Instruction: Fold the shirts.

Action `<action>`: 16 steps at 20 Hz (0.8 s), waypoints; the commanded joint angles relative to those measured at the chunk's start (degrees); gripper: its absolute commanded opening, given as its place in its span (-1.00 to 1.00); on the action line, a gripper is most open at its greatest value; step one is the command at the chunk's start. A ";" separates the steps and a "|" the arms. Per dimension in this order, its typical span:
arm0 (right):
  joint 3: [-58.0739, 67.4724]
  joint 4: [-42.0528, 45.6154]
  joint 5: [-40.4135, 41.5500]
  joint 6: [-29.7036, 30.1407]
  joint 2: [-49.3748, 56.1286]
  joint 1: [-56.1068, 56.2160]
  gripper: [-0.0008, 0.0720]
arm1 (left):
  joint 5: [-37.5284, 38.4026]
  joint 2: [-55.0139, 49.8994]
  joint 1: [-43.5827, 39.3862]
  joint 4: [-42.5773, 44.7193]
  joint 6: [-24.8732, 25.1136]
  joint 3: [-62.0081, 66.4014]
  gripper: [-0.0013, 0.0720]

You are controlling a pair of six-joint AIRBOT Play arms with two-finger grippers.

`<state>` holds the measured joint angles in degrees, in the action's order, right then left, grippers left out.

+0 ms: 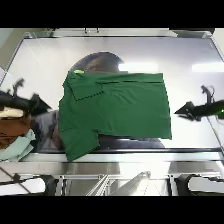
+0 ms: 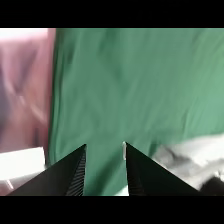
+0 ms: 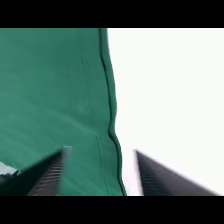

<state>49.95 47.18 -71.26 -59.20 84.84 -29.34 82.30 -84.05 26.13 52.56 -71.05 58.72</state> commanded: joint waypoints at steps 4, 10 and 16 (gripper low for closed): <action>-7.15 -0.02 1.38 -2.36 -2.08 -0.46 0.58 | -5.44 6.16 -0.04 3.45 -0.57 -18.56 -0.18; -7.13 -0.26 1.73 -2.29 -2.08 -0.46 0.59 | -6.49 6.14 -0.11 3.34 -0.59 -20.37 -0.18; -7.15 -1.38 3.23 -2.34 -1.90 -0.44 0.60 | -7.56 6.14 -9.64 3.45 -0.90 -20.37 1.00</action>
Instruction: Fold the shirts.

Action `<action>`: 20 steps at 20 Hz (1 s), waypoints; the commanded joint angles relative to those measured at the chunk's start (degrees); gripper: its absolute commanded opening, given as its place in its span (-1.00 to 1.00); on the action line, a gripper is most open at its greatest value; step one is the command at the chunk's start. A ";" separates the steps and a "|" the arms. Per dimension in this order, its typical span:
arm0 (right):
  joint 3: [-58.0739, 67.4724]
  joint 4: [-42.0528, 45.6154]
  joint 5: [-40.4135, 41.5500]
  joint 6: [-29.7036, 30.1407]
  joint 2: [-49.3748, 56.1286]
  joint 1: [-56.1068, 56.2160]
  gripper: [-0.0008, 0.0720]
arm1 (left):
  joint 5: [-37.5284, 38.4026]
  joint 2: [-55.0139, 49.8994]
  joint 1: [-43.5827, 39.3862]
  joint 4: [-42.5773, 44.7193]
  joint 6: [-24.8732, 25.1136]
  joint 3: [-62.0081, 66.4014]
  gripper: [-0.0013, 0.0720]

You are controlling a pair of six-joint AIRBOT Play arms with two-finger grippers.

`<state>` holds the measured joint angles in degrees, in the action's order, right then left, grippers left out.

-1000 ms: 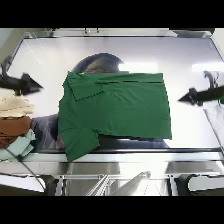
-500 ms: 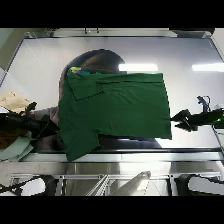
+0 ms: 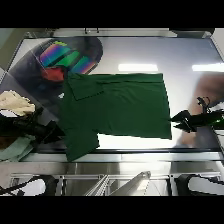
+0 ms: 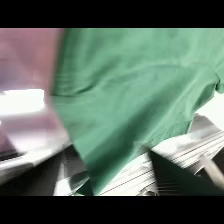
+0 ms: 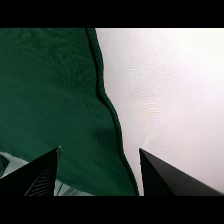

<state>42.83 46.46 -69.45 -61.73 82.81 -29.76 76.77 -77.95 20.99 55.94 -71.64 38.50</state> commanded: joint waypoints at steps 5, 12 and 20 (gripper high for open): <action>-0.02 -3.89 0.44 2.29 5.16 3.74 0.58 | 0.46 0.07 -7.50 8.52 -4.52 -0.09 0.94; -0.02 -4.50 -1.62 5.62 7.19 9.90 -0.20 | -1.27 0.07 -4.07 -0.20 -3.30 -1.60 0.94; -0.02 -4.46 -6.29 6.08 6.95 9.31 0.01 | -14.43 0.07 -8.11 -6.43 0.92 -10.01 -0.91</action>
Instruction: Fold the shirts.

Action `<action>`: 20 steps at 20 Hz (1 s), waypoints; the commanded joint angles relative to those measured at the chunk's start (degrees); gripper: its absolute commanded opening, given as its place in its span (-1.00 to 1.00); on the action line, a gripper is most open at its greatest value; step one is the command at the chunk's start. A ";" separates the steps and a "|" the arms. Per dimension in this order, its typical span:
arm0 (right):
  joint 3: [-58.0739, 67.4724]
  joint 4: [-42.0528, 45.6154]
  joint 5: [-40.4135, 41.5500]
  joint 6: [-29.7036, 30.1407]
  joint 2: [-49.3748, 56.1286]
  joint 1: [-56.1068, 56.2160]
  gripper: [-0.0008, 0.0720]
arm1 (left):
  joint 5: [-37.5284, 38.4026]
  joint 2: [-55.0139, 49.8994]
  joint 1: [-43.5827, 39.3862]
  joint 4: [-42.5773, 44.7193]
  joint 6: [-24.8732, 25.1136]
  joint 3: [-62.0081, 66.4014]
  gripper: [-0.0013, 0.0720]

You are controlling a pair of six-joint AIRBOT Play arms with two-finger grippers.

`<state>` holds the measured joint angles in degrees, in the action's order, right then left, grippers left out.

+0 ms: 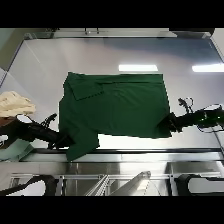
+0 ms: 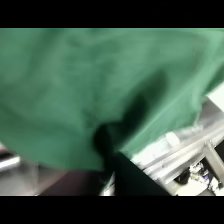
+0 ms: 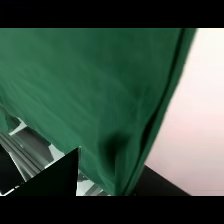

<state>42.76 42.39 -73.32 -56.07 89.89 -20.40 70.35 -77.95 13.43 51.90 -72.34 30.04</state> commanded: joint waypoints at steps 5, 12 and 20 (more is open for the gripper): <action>0.02 -0.48 -3.50 0.68 -1.79 -3.67 0.01 | -4.00 0.09 3.28 -2.38 2.47 -1.55 -0.91; -2.84 -6.21 -4.61 5.14 -2.73 -3.72 -0.94 | 0.98 5.84 14.16 -2.80 5.09 -1.55 -0.89; 15.06 -17.16 -5.11 1.81 -1.95 -2.25 -0.94 | 0.61 12.24 11.06 -26.38 12.94 13.16 -0.89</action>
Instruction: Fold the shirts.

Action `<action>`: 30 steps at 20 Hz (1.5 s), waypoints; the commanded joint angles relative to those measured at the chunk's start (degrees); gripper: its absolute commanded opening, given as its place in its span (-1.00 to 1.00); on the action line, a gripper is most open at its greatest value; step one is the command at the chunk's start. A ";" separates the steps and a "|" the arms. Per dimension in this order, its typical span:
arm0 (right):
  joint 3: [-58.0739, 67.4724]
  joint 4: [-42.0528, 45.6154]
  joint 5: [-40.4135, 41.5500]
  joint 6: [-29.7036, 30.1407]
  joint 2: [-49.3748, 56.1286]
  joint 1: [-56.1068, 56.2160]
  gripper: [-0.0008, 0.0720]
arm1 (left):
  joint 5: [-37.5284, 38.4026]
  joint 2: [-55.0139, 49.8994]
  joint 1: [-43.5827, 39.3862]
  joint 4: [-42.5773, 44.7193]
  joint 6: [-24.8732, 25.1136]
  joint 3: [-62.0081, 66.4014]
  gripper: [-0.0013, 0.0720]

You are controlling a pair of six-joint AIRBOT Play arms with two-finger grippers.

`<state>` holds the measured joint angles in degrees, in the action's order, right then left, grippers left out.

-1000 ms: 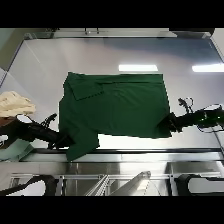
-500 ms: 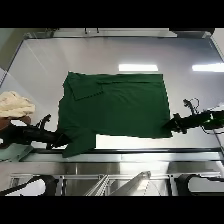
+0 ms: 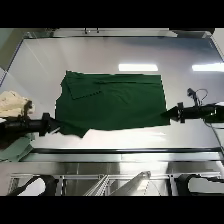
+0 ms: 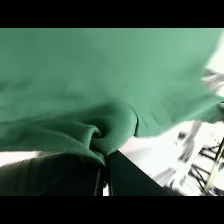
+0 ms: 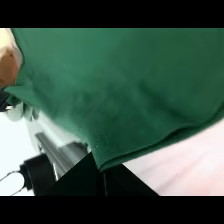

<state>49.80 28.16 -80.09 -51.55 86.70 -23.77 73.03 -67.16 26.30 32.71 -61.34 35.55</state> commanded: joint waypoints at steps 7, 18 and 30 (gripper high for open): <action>29.11 -2.93 12.98 -4.83 15.65 8.44 -0.94 | -10.82 -19.71 -10.95 -6.82 1.95 33.68 -0.89; 38.27 -2.67 18.75 -4.20 27.28 10.91 -0.44 | -7.13 -47.60 -14.86 -6.82 1.95 57.18 0.38; 44.59 1.03 9.18 -10.16 27.15 5.81 -0.10 | 7.54 -48.06 -10.08 -6.75 -4.39 76.94 0.57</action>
<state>94.02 29.04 -67.64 -61.36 113.78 -17.69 74.61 -115.13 15.62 25.96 -63.68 108.92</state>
